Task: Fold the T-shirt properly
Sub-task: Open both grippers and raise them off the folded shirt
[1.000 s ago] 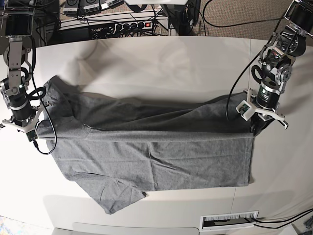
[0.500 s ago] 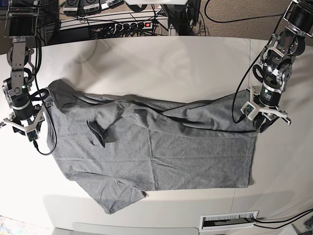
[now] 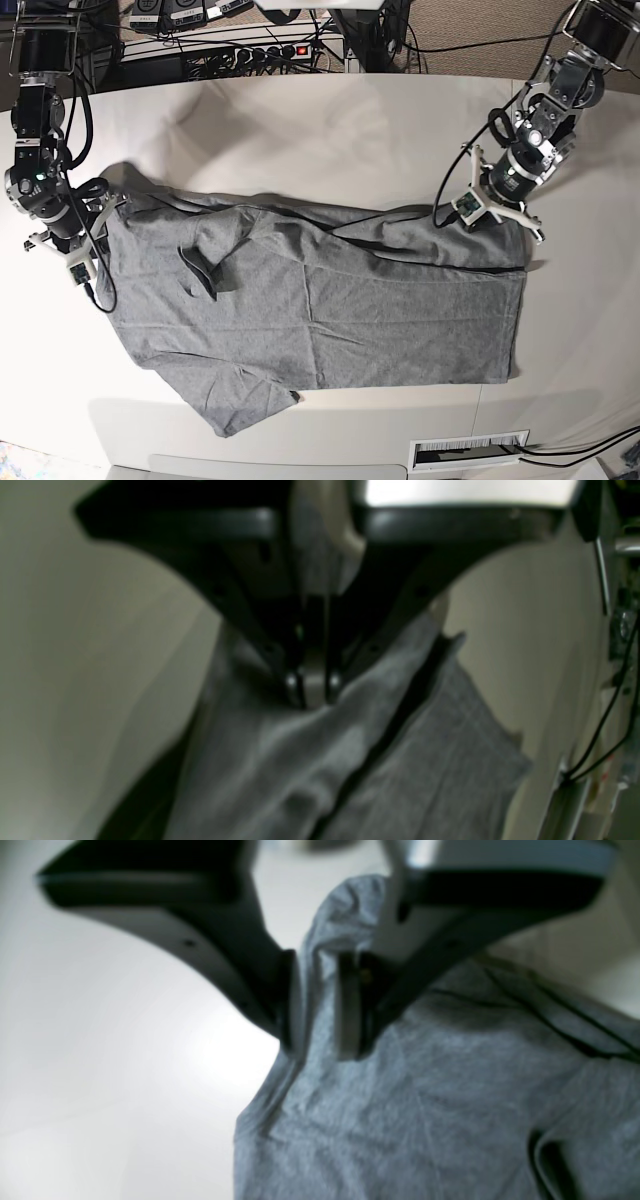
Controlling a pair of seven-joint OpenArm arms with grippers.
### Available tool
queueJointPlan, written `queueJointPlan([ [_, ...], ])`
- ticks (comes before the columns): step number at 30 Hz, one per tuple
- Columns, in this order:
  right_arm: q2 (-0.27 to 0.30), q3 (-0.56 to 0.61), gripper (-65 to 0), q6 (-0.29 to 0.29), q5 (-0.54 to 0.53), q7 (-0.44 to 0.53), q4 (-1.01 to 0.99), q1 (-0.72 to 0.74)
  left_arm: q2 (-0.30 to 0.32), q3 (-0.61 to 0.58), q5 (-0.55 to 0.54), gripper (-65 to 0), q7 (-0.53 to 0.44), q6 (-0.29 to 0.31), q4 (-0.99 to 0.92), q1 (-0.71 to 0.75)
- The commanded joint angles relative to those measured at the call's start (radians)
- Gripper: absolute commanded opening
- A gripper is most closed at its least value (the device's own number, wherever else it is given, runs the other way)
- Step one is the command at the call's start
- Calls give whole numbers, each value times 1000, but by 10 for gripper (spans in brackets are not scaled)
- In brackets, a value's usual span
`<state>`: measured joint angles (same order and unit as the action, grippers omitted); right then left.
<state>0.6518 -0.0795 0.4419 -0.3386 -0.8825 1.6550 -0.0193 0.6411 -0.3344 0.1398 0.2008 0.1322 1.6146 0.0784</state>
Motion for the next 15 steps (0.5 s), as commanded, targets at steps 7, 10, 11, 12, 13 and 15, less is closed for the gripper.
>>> queueJointPlan([
  [7, 21, 173, -650, -3, 72, -1, 11, -37, 13, 10, 5, -650, -15, -14, -16, -29],
  [10, 22, 205, -650, -5, 147, 24, -3, -39, 13, 10, 5, -650, -19, -14, -58, -29],
  [11, 22, 204, -650, -6, 161, 46, -13, -38, 13, 10, 6, -650, -26, -14, -72, -29],
  [12, 23, 202, -650, -8, 181, 75, -24, -37, 13, 10, 17, -650, -38, -14, -88, -29],
  [13, 23, 202, -650, -11, 198, 100, -37, -32, 13, 10, 31, -650, -45, -14, -104, -29],
  [15, 23, 202, -650, -13, 230, 144, -65, -22, 14, 10, 50, -650, -45, -14, -126, -29],
])
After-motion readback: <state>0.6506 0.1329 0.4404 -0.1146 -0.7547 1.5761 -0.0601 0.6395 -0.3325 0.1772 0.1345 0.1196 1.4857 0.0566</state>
